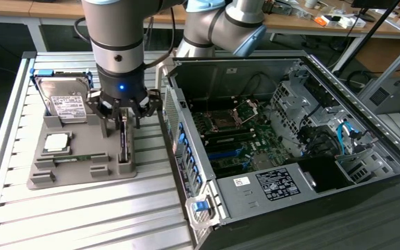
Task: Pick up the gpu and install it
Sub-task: 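Pick up the gpu and move the gpu toward the slot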
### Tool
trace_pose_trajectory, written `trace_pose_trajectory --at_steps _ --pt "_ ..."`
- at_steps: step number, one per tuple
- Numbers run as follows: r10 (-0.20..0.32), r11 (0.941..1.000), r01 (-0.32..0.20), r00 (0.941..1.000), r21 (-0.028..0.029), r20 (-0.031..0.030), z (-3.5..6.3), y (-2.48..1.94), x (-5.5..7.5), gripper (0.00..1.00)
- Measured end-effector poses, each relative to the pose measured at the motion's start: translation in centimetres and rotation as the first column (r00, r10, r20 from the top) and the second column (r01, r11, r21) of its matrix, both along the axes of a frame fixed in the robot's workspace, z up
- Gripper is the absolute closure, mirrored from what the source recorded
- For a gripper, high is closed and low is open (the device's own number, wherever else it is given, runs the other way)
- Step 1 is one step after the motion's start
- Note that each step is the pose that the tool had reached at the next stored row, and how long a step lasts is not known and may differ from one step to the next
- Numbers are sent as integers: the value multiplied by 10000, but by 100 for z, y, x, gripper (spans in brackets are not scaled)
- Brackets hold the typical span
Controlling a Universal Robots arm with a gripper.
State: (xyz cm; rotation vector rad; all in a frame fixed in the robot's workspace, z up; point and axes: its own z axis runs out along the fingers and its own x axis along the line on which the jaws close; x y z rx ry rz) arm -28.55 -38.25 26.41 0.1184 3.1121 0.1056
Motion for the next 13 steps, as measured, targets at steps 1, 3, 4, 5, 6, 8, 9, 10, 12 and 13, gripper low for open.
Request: trace_pose_trajectory --at_steps 1,3,4,5,6,8,9,10,12,13 --pt "0 10000 0 10000 10 -2 -4 5 -11 52" --pt "-1 10000 1 10000 35 1 -16 14 -25 52" --pt "0 10000 0 10000 41 -1 -25 18 -26 52" --pt "0 10000 0 10000 43 -3 -32 24 -26 52" --pt "0 10000 0 10000 45 -2 -40 32 -26 52" --pt "-1 10000 1 10000 50 -1 -55 57 -26 52" --pt "-1 10000 1 10000 51 -1 -62 67 -27 52" --pt "-1 10000 1 10000 54 2 -72 72 -30 52" --pt "-1 10000 1 10000 52 -2 -86 76 -43 52" --pt "0 10000 0 10000 52 -3 -95 77 -51 52"
